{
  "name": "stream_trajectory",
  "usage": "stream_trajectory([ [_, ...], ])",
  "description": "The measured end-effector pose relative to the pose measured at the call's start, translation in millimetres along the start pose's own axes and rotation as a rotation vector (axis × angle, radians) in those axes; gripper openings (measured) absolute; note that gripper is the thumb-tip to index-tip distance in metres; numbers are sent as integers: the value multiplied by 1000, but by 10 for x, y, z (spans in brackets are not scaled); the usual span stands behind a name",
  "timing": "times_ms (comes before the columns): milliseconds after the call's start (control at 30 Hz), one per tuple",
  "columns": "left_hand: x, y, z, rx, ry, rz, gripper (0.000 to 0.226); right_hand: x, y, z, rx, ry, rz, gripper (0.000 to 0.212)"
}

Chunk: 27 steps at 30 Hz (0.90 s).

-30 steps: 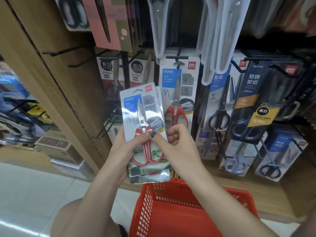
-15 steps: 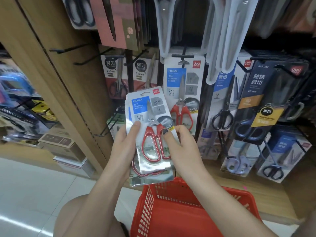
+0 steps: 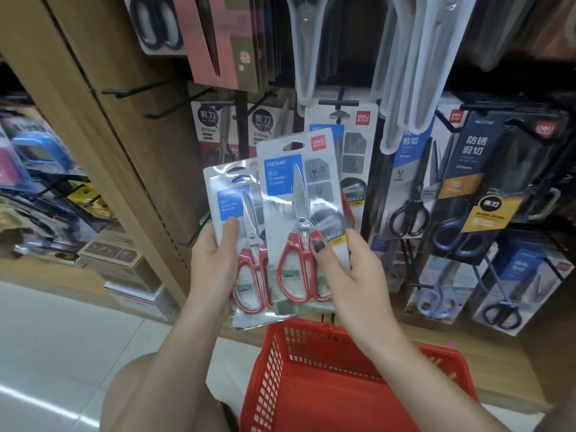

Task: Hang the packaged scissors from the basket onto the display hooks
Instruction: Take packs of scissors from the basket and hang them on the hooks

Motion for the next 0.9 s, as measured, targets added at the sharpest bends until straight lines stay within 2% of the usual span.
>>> stream_trajectory([
  [133, 18, -47, 36, 37, 1, 11, 22, 2, -149, -140, 48, -66, -31, 22],
  [267, 11, -27, 41, 41, -21, 9, 22, 26, -296, -155, 151, -67, 6, 27],
  [467, 7, 45, 34, 24, -9, 23, 18, -27, -275, 9, 149, -66, -22, 21],
  [633, 13, 42, 52, 26, 5, 32, 18, 53, -197, 200, 174, 10, 12, 22],
  [733, 19, 0, 56, 71, 34, 66, 23, 148, -181, 391, 192, 133, 24, 31],
  [900, 53, -54, 40, 125, 93, 128, 25, 218, -232, 610, 248, 260, 42, 29],
])
Point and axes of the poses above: each hand's wrist, its own z-axis towards the middle knuckle, its own y-axis out of the palm, x = y × z, the point moved 6 cm from there along z, towards the middle knuckle, and after that the axes turned 1 degree about -z, right-handed, at the moved point
